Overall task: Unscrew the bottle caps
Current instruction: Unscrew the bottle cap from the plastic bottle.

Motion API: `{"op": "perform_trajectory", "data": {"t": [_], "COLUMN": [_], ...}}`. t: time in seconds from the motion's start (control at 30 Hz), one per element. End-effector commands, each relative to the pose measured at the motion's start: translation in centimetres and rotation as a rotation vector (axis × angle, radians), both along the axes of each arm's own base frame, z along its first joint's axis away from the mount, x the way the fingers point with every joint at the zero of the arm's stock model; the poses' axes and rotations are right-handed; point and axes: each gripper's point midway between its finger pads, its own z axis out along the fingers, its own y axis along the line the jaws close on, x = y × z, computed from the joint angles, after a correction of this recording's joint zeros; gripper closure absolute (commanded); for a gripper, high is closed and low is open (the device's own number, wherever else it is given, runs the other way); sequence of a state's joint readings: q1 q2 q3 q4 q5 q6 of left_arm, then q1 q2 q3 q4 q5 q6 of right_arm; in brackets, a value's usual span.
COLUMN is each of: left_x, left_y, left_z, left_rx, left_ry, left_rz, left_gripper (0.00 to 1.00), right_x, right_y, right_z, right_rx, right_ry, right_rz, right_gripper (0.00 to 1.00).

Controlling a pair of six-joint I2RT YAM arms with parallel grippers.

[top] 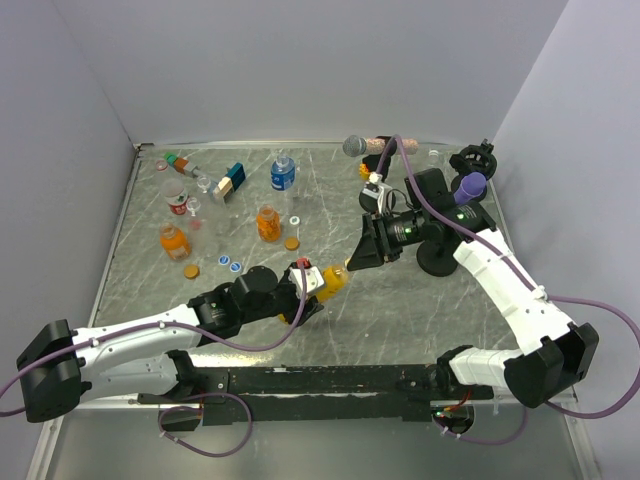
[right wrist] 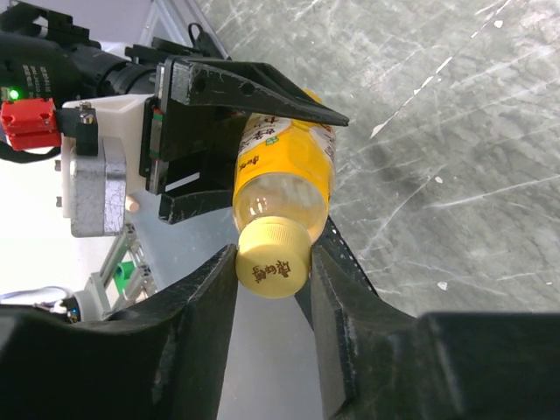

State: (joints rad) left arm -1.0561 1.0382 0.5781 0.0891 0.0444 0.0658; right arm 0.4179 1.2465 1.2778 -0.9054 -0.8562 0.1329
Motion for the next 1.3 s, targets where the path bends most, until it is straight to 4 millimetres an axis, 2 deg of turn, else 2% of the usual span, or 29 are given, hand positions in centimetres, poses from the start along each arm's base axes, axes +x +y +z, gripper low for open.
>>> {"op": "perform_trajectory", "data": {"t": [0.0, 0.17, 0.33, 0.47, 0.5, 0.63, 0.8, 0.87, 0.97, 1.0, 1.07, 1.1, 1.13, 1.17, 1.2, 1.27], "left_x": [0.2, -0.7, -1.9, -3.3, -3.7, -4.9, -5.1, -5.1, -4.9, -4.8, -4.5, -4.4, -4.2, -4.1, -4.0, -3.7], "left_y": [-1.6, -1.7, -1.7, -1.7, -1.7, -1.6, -1.4, -1.4, -1.3, -1.2, -1.1, -1.0, -0.9, -0.8, -0.7, -0.5], "left_z": [4.5, 4.4, 4.6, 4.9, 4.9, 5.4, 5.5, 5.4, 5.4, 5.3, 5.2, 5.1, 5.1, 5.1, 5.0, 5.2], "left_rx": [-0.142, -0.147, -0.158, -0.17, -0.173, -0.189, -0.166, -0.158, -0.155, -0.154, -0.153, -0.152, -0.153, -0.153, -0.151, -0.154], "left_ry": [-0.068, -0.063, -0.05, -0.024, -0.017, 0.003, 0.017, 0.02, 0.017, 0.02, 0.016, 0.016, 0.011, 0.006, 0.003, -0.007], "left_rz": [-0.025, -0.074, -0.148, -0.237, -0.264, -0.35, -0.387, -0.389, -0.379, -0.369, -0.351, -0.34, -0.33, -0.321, -0.309, -0.292], "left_gripper": [0.76, 0.75, 0.75, 0.74, 0.75, 0.75, 0.75, 0.75, 0.75, 0.75, 0.75, 0.75, 0.75, 0.75, 0.75, 0.75], "right_x": [0.4, -0.6, -2.8, -4.3, -4.7, -6.3, -5.6, -5.1, -4.6, -4.5, -4.1, -3.8, -3.8, -3.6, -3.5, -3.8], "right_y": [0.3, 0.8, 0.9, 1.0, 1.0, 0.9, 0.8, 0.8, 1.0, 1.1, 1.4, 1.5, 1.5, 1.5, 1.4, 0.9], "right_z": [1.4, 2.1, 3.0, 3.7, 3.4, 1.4, 1.1, 1.4, 1.6, 1.7, 1.9, 2.0, 2.4, 3.0, 3.4, 4.6], "right_rx": [0.023, 0.065, 0.137, 0.181, 0.166, 0.056, -0.014, -0.04, -0.052, -0.051, -0.056, -0.061, -0.061, -0.066, -0.069, -0.07], "right_ry": [-0.077, -0.173, -0.276, -0.36, -0.378, -0.646, -1.005, -1.057, -1.045, -1.037, -1.025, -1.013, -0.999, -0.994, -0.989, -0.997], "right_rz": [0.026, 0.153, 0.364, 0.521, 0.558, 0.784, 0.92, 0.925, 0.926, 0.91, 0.849, 0.813, 0.78, 0.74, 0.714, 0.69], "right_gripper": [0.61, 0.88, 0.99, 1.0, 1.0, 1.0, 1.0, 1.0, 1.0, 0.96, 0.79, 0.68, 0.51, 0.43, 0.35, 0.27]}}
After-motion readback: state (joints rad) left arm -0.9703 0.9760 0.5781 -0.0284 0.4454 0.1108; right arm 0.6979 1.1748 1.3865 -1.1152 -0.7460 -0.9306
